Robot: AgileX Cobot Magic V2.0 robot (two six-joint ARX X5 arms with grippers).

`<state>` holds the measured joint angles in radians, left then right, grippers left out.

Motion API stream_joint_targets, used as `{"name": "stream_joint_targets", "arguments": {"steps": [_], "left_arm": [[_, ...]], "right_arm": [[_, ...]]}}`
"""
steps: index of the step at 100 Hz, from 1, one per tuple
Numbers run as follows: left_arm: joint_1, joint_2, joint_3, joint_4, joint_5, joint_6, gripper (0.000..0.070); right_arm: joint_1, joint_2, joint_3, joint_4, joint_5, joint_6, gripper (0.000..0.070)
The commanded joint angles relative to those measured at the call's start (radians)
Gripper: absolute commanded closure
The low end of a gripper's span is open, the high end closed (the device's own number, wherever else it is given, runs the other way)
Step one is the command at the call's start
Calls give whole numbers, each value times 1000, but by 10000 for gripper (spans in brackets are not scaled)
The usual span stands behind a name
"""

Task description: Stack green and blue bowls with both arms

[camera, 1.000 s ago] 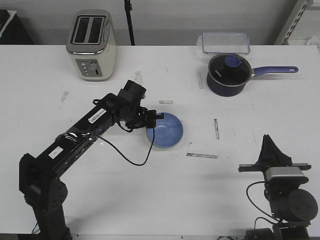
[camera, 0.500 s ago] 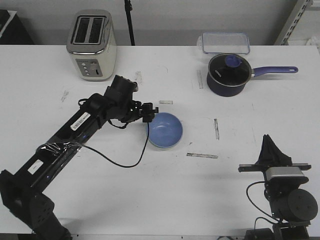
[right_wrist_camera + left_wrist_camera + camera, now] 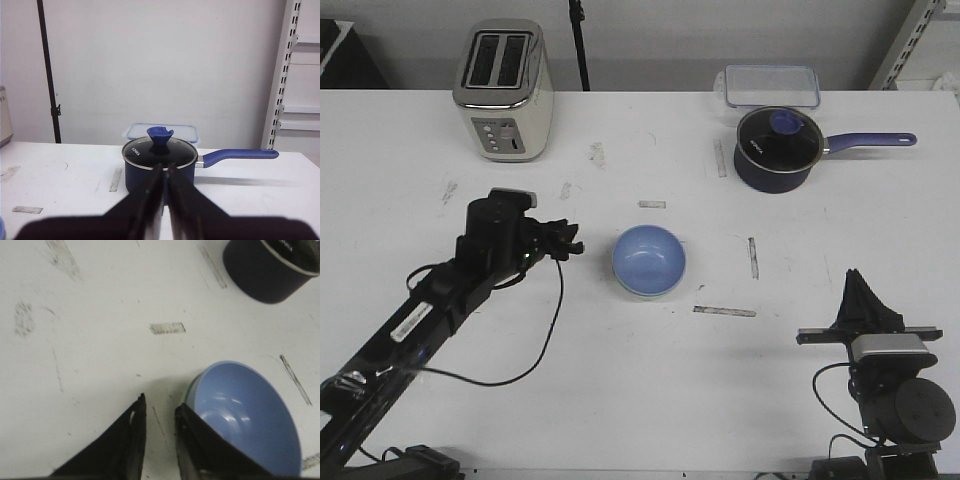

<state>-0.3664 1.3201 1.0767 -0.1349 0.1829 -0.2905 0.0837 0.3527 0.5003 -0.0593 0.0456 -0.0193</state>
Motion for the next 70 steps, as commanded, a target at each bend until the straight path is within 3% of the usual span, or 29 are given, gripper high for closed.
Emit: {"name": "stream_joint_targets", "arguments": {"steps": [1, 10, 16, 24, 70], "left_arm": [[13, -62, -78, 122, -48, 82, 627], [42, -156, -181, 195, -131, 160, 643], [62, -214, -232, 204, -176, 212, 700], [94, -290, -289, 208, -205, 251, 700], [336, -699, -558, 230, -210, 253, 699]], "right_arm": [[1, 0, 8, 14, -1, -4, 691], [1, 0, 8, 14, -1, -4, 691], [1, 0, 8, 14, -1, -4, 691], [1, 0, 8, 14, -1, -4, 691], [1, 0, 8, 14, -1, -4, 691]]}}
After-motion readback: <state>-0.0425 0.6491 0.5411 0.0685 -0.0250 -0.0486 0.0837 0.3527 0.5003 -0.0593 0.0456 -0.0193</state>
